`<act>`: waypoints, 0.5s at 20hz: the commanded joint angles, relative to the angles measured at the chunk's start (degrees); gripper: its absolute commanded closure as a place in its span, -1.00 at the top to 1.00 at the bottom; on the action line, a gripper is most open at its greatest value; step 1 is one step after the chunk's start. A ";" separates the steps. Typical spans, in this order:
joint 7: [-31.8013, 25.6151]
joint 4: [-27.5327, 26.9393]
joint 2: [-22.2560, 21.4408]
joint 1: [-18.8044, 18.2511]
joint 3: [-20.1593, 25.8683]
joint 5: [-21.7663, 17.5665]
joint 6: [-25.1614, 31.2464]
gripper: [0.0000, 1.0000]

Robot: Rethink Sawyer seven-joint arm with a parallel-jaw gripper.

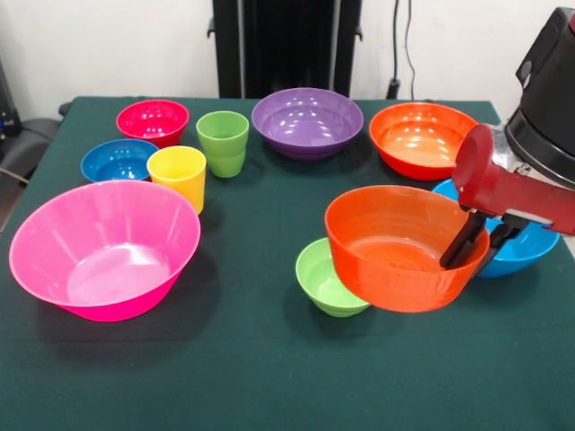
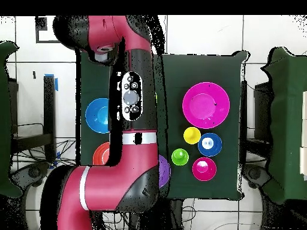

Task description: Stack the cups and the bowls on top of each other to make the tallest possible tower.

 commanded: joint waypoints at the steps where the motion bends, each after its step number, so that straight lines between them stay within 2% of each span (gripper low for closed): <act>1: -13.66 9.89 0.81 -0.40 2.33 -0.56 -2.78 -1.00; 4: -13.45 14.56 -1.45 -0.18 2.14 -0.49 -5.14 -1.00; 5: -13.09 13.42 -0.59 -0.36 2.34 -0.59 -4.85 -1.00; 10: -12.53 17.44 -2.11 -0.25 2.26 -0.93 -6.61 -1.00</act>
